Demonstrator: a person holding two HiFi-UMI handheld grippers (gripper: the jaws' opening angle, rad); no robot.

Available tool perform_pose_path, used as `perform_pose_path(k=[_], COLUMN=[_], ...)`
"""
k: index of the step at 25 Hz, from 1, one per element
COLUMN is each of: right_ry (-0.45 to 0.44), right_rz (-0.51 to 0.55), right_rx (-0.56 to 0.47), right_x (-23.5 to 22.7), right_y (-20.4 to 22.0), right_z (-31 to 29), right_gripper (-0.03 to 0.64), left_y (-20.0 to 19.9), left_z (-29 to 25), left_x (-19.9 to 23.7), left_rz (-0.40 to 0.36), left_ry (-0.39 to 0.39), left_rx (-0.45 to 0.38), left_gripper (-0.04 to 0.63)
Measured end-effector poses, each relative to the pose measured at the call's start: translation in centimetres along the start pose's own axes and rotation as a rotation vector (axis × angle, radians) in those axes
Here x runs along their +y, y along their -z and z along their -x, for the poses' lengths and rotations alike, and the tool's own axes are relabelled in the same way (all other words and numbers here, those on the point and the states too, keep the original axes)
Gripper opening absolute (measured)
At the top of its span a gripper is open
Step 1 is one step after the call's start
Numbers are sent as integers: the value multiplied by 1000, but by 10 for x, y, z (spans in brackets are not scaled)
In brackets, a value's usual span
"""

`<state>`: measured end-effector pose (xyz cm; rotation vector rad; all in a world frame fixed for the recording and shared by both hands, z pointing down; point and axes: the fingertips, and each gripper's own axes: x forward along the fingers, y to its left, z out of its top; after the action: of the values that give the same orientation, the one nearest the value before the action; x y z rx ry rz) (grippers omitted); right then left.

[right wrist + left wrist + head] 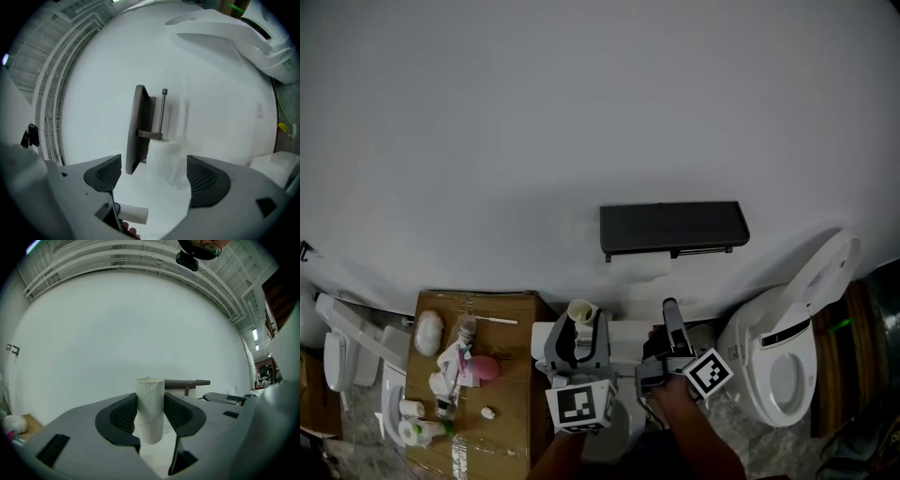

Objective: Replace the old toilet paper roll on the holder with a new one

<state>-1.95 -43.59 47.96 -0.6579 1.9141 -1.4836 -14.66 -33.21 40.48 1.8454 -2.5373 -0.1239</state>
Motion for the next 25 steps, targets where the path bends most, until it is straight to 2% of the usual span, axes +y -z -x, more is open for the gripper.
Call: perform_pose_path(k=[6,11,12,13,15,16,18,19,21,25], right_ry=[3,-12,-11,2,44,58,59,57,76,143], right_rz=[24,10,20,37,82,100,159,218,412,955], right_rx=[-54,-99,-107,-120,-146,-156,-155,-141,-95,-10], right_x=[14,23,25,26,26,28,35,40,50,73], right_y=[-9,-15,-15,-16,-20,-21,-23,-22,-16,1], right_z=[37,58,62,67,77,81,85,86,86,89], right_gripper=[417,412,382,317,107,52,18,17,17,17], left_y=[-6,-3,-4,-5,-7,-7,-7,-8,-9,-5], left_z=[19,30,31,32,35,36,38,38,39,42], left_x=[-18,-25,-26,-28,-32,-34,-37,-39,-43,-48], left_rz=[16,2,2,5,8,9,12,17,20,4], left_ry=[68,110,120,132,154,162,176,184,202,224], left_rx=[-1,14,12,10,8,8,12,11,11,16], left_gripper=[190,190,190,190,190,190,190,190,190,190])
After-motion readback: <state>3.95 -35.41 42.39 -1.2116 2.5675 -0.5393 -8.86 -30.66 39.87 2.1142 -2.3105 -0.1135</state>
